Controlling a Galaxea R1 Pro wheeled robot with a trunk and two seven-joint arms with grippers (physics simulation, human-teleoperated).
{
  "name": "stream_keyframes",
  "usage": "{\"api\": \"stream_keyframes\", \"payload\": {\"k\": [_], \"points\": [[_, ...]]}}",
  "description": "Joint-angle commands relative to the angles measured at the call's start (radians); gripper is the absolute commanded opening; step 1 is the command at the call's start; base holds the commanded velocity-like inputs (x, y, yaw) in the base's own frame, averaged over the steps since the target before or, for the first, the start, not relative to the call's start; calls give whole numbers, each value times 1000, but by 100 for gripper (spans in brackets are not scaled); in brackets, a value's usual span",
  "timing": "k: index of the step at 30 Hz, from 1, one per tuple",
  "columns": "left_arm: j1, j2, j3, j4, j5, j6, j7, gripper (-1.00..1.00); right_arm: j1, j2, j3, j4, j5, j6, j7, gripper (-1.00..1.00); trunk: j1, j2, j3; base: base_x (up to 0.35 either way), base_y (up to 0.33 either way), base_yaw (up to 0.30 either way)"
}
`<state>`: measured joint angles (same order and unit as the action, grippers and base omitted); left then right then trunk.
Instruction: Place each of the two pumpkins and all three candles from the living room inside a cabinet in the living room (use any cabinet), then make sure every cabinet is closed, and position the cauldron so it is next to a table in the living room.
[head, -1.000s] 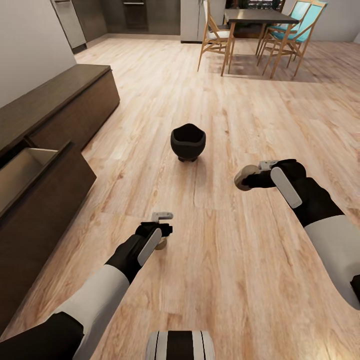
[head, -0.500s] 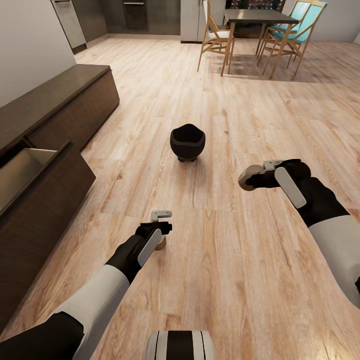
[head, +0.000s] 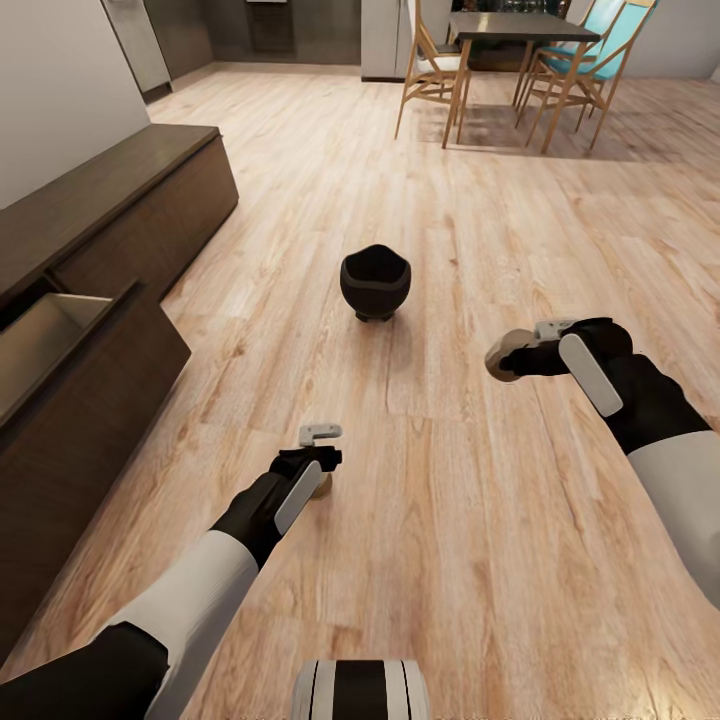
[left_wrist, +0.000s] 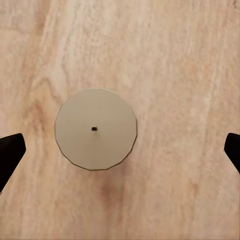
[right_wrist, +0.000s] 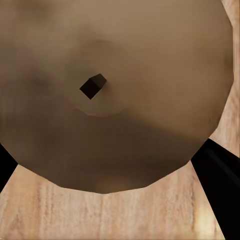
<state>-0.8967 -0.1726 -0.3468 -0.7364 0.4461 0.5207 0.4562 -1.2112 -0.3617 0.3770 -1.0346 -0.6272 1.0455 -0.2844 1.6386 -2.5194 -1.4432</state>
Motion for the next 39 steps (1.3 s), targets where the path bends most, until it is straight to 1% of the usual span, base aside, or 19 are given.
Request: {"api": "stream_keyframes", "payload": {"k": [1, 6, 10, 11, 18, 22, 29, 39], "points": [[-1, 1, -4, -1, 11, 2, 9, 100, -1, -6, 3, -2, -9, 2, -10, -100, 0, -1, -5, 0, 0, 0], [-1, 2, -3, 1, 11, 4, 6, 100, -1, -13, 3, -5, -9, 2, -10, -100, 2, -2, -24, 0, 0, 0], [-1, 2, -2, 2, 11, 5, 6, 100, -2, -23, 3, -20, -9, 2, -9, -100, 2, -2, -24, 0, 0, 0], [-1, 3, -1, 5, 11, 5, 6, 100, -2, -32, 3, -42, -9, 2, -7, -100, 2, -2, -24, 0, 0, 0], [-1, 4, 1, 7, 11, 5, 6, 100, -2, -36, 3, -56, -9, 2, -6, -100, 2, -2, -24, 0, 0, 0], [-1, 4, 11, 8, 11, 6, 6, 100, -4, -37, 3, -58, -9, 2, -6, -100, 4, -3, -39, 0, 0, 0], [-1, 17, 20, 8, 11, 6, 6, 100, -5, -37, 3, -59, -9, 2, -5, -100, 7, -4, -67, 0, 0, 0], [-1, 20, 34, 7, 11, 6, 4, 100, -5, -35, 6, -60, -9, 2, -6, -100, 12, -7, -105, 0, 0, 0]]}}
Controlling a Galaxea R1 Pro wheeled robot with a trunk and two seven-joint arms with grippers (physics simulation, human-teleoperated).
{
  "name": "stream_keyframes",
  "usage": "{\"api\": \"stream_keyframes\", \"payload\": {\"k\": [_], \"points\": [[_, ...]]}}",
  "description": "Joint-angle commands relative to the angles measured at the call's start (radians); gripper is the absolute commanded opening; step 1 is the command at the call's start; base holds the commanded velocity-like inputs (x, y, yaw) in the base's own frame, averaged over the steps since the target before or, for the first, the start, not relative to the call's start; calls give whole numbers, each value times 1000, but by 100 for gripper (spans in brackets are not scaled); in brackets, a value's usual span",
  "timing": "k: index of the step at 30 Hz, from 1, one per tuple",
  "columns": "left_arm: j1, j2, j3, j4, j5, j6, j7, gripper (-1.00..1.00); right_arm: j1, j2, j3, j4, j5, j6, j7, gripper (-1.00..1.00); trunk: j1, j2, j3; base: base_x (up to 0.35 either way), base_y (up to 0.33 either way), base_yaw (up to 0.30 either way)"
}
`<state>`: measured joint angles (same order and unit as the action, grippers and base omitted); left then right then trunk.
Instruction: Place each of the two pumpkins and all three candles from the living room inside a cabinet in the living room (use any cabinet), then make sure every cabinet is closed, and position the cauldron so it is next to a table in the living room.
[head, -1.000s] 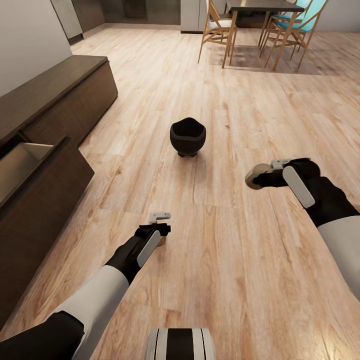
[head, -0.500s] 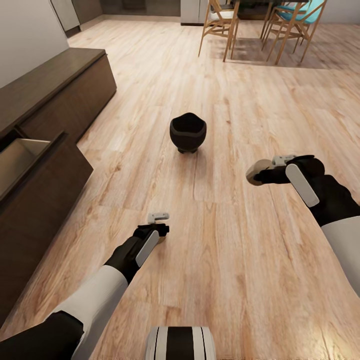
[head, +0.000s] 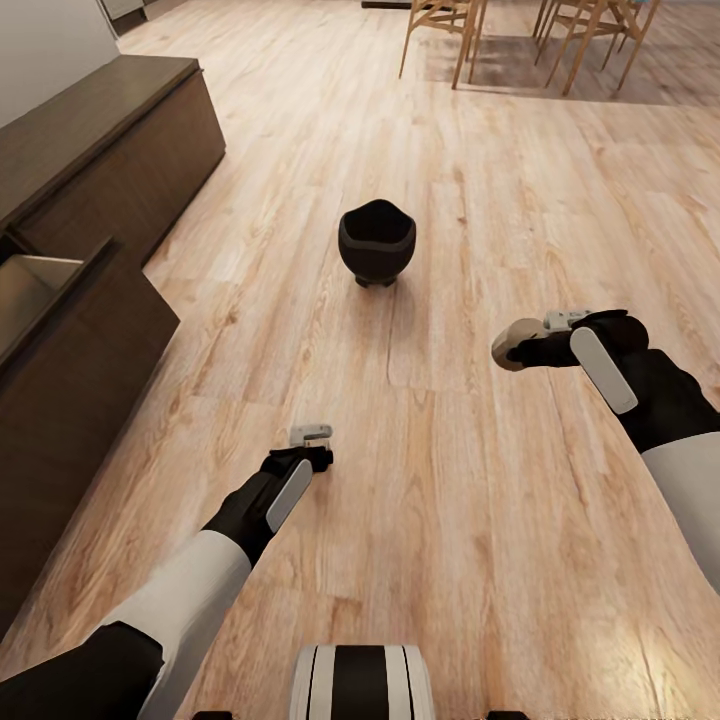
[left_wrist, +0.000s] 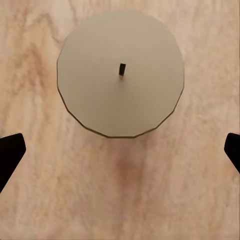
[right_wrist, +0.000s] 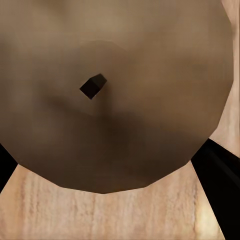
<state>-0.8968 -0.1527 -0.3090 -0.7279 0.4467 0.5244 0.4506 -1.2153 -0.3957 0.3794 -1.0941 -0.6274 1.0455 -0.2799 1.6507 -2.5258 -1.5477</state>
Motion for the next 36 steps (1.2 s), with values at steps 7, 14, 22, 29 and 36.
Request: {"api": "stream_keyframes", "payload": {"k": [7, 14, 22, 29, 36], "points": [[-1, 1, -3, -2, 10, 1, 10, 100, -1, -1, 2, -1, -9, 2, -11, -100, 2, -2, -20, 0, 0, 0], [-1, 1, -3, -2, 11, -1, 9, 100, -1, -3, 1, -3, -9, 2, -12, -100, 2, -2, -20, 0, 0, 76], [-1, 0, -4, -2, 10, -2, 9, 100, -1, -4, 0, -60, -9, 2, -13, -100, 2, -2, -20, 0, 0, 7], [-1, 0, -4, -2, 10, -3, 8, 100, -1, -5, -54, -86, -7, 2, -13, -100, 2, -2, -20, 0, 0, 0], [-1, -1, -5, -2, 10, -3, 8, 100, -1, -5, -81, -88, -5, 2, -13, -100, 2, -2, -20, 0, 0, 0]]}}
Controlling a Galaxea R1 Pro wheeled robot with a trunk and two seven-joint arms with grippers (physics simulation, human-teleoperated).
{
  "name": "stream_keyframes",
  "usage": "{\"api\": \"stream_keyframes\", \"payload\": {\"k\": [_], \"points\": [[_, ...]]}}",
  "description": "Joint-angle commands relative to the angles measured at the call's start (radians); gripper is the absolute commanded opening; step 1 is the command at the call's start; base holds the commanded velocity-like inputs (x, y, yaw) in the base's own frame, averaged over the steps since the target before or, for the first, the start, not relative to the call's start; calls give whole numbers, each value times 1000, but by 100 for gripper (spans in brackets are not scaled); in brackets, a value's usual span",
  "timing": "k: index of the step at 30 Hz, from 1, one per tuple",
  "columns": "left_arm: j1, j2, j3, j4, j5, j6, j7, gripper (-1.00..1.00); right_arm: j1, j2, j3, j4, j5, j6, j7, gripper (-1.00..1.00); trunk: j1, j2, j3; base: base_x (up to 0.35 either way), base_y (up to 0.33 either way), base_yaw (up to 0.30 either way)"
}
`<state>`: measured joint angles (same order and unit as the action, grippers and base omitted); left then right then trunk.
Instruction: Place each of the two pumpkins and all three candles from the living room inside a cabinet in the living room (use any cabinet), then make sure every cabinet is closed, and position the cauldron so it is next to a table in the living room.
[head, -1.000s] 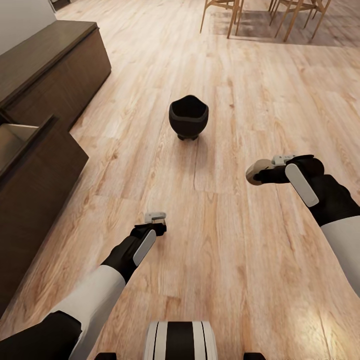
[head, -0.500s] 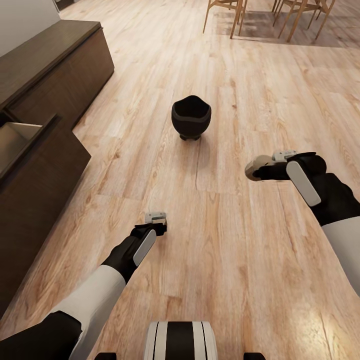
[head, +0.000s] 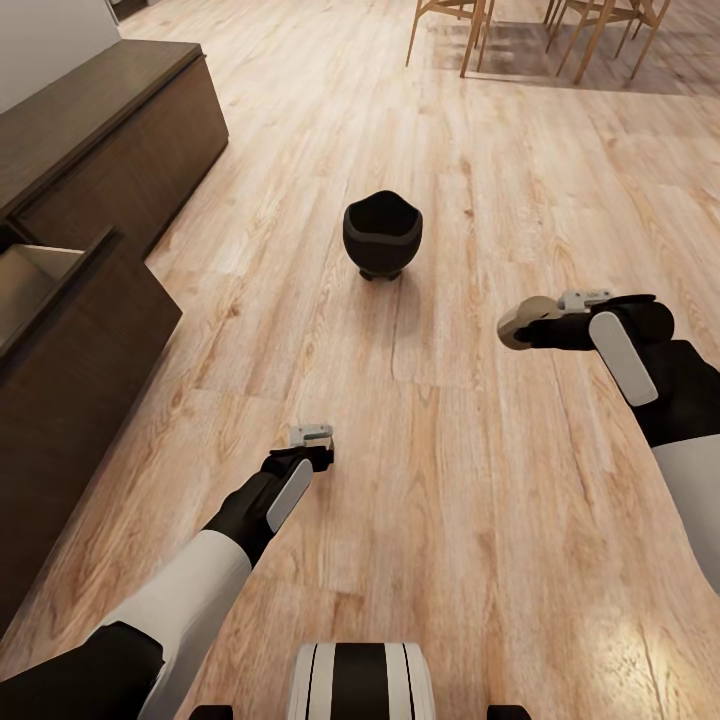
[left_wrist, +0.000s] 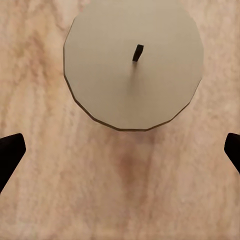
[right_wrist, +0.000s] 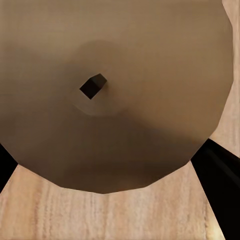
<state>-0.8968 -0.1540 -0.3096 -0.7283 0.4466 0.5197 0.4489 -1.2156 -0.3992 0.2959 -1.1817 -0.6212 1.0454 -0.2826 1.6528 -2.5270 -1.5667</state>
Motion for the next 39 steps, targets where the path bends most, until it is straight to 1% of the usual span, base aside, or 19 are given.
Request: {"api": "stream_keyframes", "payload": {"k": [1, 9, 16, 20, 33, 39], "points": [[-1, 1, -4, -1, 11, 2, 10, 100, -1, -1, 3, -1, -11, 2, -10, -100, 0, 0, -1, 0, 0, 0], [-1, 1, -3, 0, 11, 3, 3, 100, -1, -1, 2, -1, -10, 2, -10, -100, 0, 0, -1, 18, 0, 0], [-1, 1, -3, 0, 9, 3, -2, 100, -1, -1, 2, -1, -9, 2, -10, -100, 0, 0, -1, 206, 0, 0], [-1, 1, -3, 0, 9, 3, -2, 100, -1, -1, 2, -1, -9, 2, -10, -100, 0, 0, -1, 100, 0, 0], [-1, 1, -3, 0, 9, 2, -3, 100, -1, -2, 2, -1, -9, 2, -10, -100, 0, 0, -1, 14, 0, 0], [-1, 1, -3, 0, 9, 3, -3, 100, -1, -11, 2, -1, -11, 2, -10, -100, 0, 0, -1, 0, 0, 0]]}}
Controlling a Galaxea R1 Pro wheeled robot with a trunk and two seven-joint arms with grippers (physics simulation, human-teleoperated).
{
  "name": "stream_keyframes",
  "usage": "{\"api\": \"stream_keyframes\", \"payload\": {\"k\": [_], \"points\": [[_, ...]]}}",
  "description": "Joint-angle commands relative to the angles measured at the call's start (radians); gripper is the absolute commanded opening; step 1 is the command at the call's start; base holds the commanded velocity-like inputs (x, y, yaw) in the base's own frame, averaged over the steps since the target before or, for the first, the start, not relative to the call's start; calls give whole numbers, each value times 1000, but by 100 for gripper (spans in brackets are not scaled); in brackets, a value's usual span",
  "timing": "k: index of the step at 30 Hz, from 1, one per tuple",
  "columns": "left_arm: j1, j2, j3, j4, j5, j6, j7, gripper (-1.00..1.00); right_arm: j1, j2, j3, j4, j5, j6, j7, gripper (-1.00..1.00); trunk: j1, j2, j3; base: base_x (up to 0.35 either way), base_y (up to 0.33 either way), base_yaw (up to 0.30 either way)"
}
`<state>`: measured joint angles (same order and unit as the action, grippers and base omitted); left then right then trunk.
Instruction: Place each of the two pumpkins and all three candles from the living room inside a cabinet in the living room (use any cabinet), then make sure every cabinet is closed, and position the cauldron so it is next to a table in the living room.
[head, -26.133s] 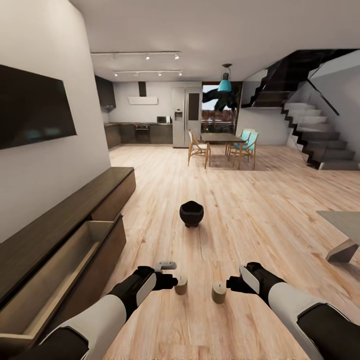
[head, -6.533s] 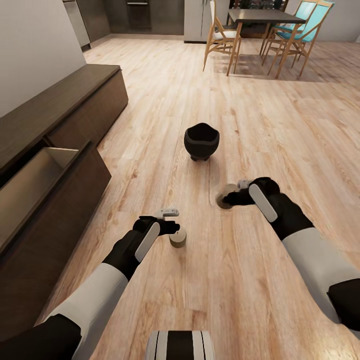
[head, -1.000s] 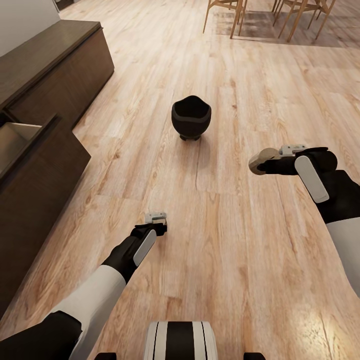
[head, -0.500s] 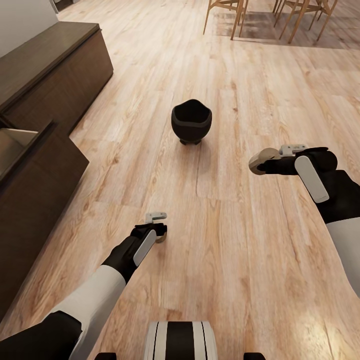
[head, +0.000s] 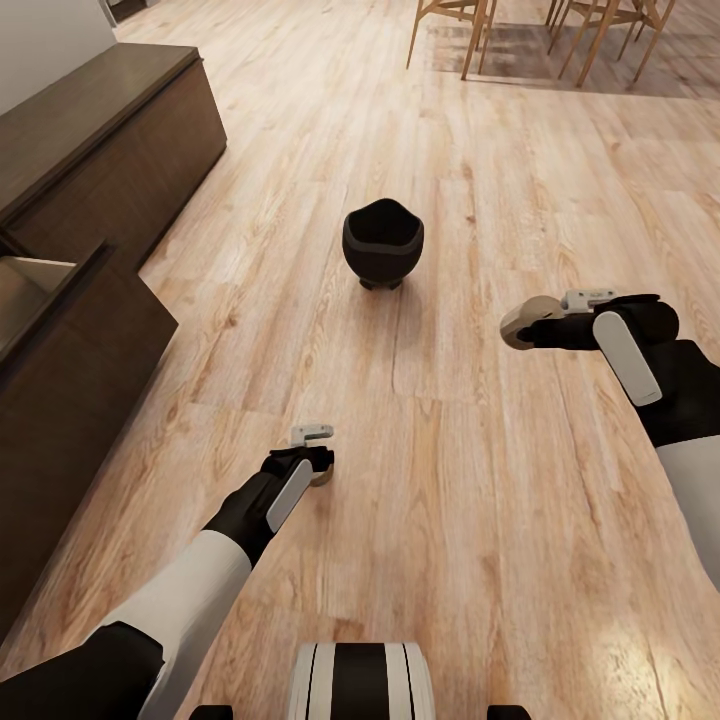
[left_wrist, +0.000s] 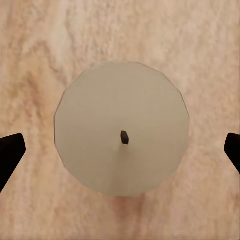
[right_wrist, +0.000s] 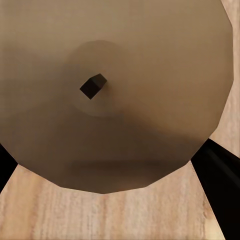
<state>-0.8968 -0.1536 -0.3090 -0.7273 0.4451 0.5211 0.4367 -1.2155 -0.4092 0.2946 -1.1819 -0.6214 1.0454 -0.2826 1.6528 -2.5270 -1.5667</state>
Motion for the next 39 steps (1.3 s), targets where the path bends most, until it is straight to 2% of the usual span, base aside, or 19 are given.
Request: {"api": "stream_keyframes", "payload": {"k": [1, 4, 9, 25, 37, 39], "points": [[-1, 1, -4, -1, 11, 2, 10, 100, -1, -1, 3, -1, -10, 2, -10, -100, 0, 0, -1, 0, 0, 0], [-1, 1, -4, -1, 11, 2, 10, 100, -1, -2, 3, -1, -10, 2, -10, -100, 0, 0, -1, 0, 0, 0], [-1, 1, -4, -1, 12, 2, 10, 100, -1, -11, 3, -1, -11, 2, -10, -100, 2, -1, -20, 0, 0, 0], [-1, 0, -4, -1, 12, 2, 10, 100, -1, -17, 3, -1, -12, 2, -10, -100, 2, -1, -20, 0, 0, 0], [-1, 1, -4, -1, 12, 2, 10, 100, -1, -26, 3, -1, -12, 2, -10, -100, 7, -4, -66, 0, 0, 0], [-1, 0, -4, -1, 12, 2, 10, 100, -1, -26, 3, -1, -12, 2, -10, -100, 7, -4, -66, 0, 0, 0]]}}
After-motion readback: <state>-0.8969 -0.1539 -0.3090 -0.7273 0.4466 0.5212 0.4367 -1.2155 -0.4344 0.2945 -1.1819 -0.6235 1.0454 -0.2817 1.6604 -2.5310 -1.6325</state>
